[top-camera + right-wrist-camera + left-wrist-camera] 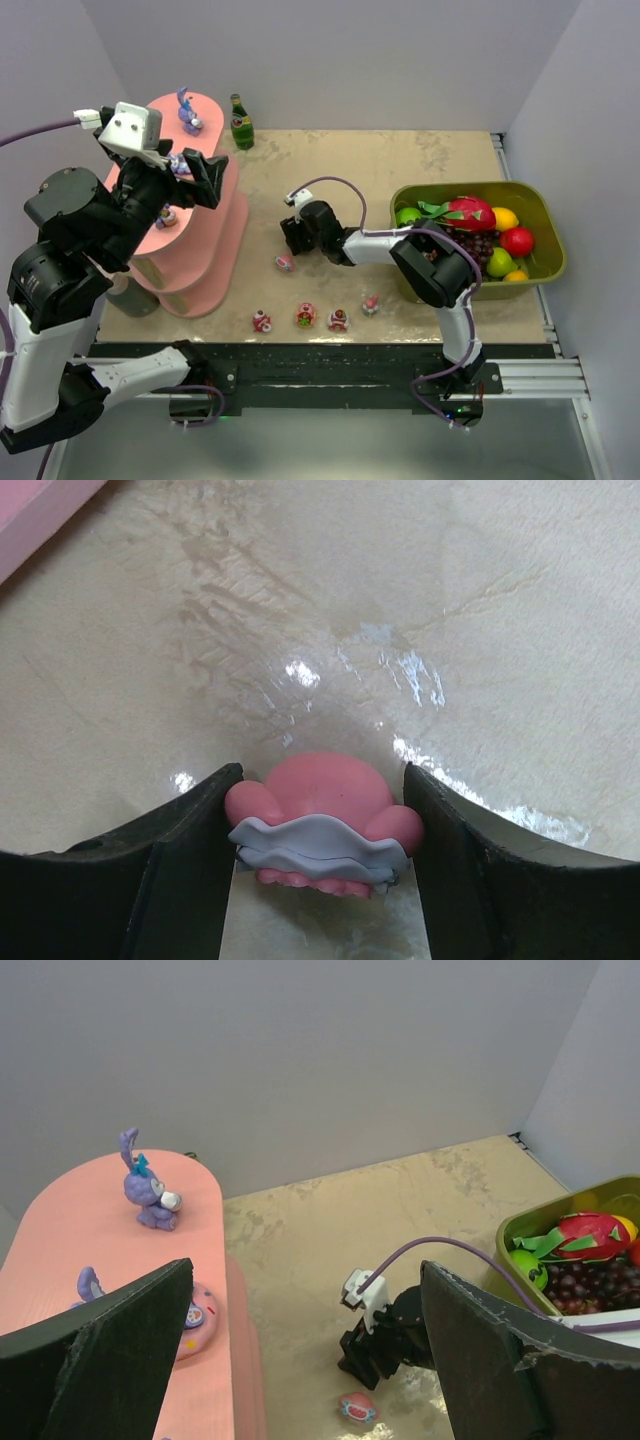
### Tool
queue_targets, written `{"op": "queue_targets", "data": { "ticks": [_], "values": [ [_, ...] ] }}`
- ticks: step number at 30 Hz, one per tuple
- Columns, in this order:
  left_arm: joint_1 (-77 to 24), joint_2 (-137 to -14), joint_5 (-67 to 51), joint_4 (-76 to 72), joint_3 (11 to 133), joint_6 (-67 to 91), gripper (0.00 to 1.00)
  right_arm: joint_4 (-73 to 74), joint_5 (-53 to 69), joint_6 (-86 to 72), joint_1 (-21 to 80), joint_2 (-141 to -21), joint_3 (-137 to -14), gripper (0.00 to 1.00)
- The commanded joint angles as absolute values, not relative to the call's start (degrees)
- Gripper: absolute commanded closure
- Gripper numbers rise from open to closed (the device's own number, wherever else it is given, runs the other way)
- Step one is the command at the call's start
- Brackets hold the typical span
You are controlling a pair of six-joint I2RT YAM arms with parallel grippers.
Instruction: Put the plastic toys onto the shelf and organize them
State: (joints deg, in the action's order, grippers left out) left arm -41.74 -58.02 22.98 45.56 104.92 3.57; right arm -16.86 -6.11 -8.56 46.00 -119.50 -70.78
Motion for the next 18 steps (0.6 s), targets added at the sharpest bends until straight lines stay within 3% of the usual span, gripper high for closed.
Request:
{"op": "queue_targets", "data": {
  "ticks": [1, 18],
  "values": [
    [-41.6, -57.7, 23.7, 45.3, 106.1, 3.1, 0.00, -13.6, -6.0, -9.9, 45.9, -114.3, -75.0, 0.85],
    [-41.5, -57.0, 23.7, 45.1, 107.7, 3.0, 0.01, 8.3, 10.1, -6.9, 49.9, -105.4, -95.9, 0.88]
  ]
}}
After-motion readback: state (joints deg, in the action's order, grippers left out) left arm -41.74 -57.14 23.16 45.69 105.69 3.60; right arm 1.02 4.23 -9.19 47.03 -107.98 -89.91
